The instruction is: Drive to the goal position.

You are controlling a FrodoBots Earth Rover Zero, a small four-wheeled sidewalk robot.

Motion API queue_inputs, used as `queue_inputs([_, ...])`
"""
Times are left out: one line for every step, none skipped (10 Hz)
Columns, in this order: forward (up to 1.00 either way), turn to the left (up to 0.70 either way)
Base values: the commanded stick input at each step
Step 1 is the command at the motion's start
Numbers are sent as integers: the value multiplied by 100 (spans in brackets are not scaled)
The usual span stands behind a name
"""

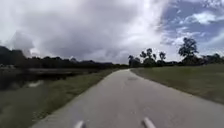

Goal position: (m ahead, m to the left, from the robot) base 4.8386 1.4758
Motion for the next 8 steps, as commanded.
queue_inputs([70, 0])
queue_inputs([70, 0])
queue_inputs([70, 0])
queue_inputs([70, 0])
queue_inputs([70, 0])
queue_inputs([70, 0])
queue_inputs([70, 0])
queue_inputs([70, 0])
